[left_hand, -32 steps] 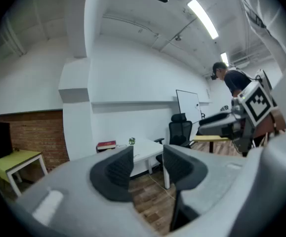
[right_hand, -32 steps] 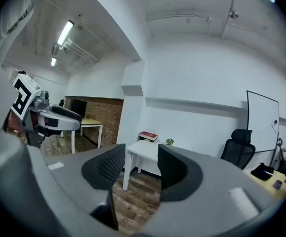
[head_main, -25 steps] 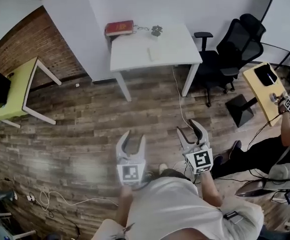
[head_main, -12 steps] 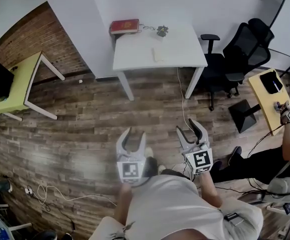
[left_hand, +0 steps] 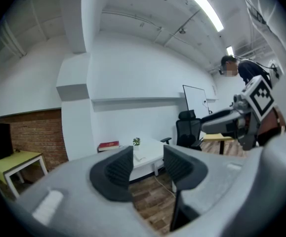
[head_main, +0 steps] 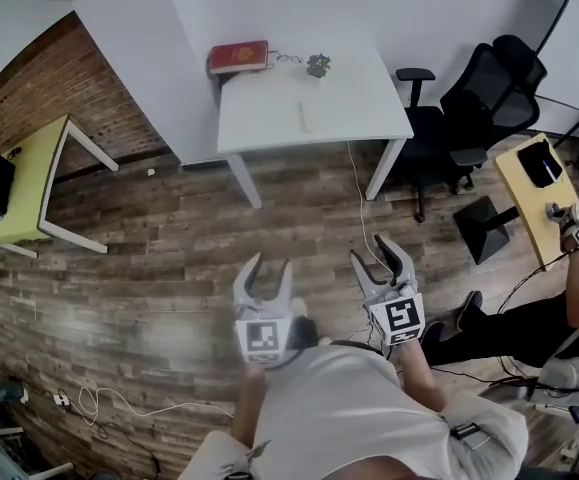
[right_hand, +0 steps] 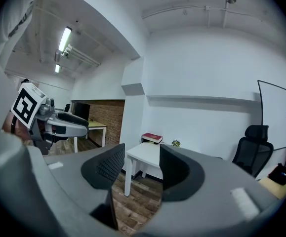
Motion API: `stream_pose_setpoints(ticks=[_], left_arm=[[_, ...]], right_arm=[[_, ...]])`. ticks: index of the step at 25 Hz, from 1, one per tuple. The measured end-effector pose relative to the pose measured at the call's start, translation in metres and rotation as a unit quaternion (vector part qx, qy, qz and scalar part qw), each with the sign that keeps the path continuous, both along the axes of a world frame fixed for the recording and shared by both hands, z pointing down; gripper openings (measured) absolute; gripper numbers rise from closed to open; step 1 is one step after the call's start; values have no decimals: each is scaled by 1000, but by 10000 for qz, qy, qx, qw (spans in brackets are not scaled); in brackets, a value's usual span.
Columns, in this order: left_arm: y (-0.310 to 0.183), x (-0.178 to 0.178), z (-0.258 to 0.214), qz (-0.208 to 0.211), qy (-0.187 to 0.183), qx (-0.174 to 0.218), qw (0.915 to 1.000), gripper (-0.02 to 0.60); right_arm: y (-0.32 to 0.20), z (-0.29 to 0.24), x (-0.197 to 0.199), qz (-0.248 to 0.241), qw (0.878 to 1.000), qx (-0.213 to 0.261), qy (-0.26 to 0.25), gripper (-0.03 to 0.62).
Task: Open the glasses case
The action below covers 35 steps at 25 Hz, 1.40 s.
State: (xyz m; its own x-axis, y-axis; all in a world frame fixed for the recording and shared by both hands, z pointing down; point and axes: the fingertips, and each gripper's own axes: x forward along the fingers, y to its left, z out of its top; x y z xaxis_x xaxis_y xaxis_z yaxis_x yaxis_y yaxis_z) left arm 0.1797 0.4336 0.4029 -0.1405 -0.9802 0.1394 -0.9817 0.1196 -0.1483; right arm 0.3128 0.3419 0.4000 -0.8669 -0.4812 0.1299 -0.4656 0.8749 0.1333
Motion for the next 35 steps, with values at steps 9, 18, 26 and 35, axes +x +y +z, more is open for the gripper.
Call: stream_pose_setpoints(ticks=[9, 18, 26, 35], left_arm=[[-40, -46, -7, 233, -50, 68, 9997, 189], [-67, -90, -6, 389, -95, 113, 9991, 189], [-90, -124, -5, 534, -129, 159, 9984, 189], [-115, -145, 1, 617, -46, 192, 9979, 189]], right_arm=[[-32, 0, -44, 167, 9998, -3, 53, 209], [-56, 0, -87, 322, 9994, -10, 121, 209], [-74, 3, -120, 417, 9990, -16, 185, 209], [-97, 3, -136, 531, 9981, -35, 320, 209]])
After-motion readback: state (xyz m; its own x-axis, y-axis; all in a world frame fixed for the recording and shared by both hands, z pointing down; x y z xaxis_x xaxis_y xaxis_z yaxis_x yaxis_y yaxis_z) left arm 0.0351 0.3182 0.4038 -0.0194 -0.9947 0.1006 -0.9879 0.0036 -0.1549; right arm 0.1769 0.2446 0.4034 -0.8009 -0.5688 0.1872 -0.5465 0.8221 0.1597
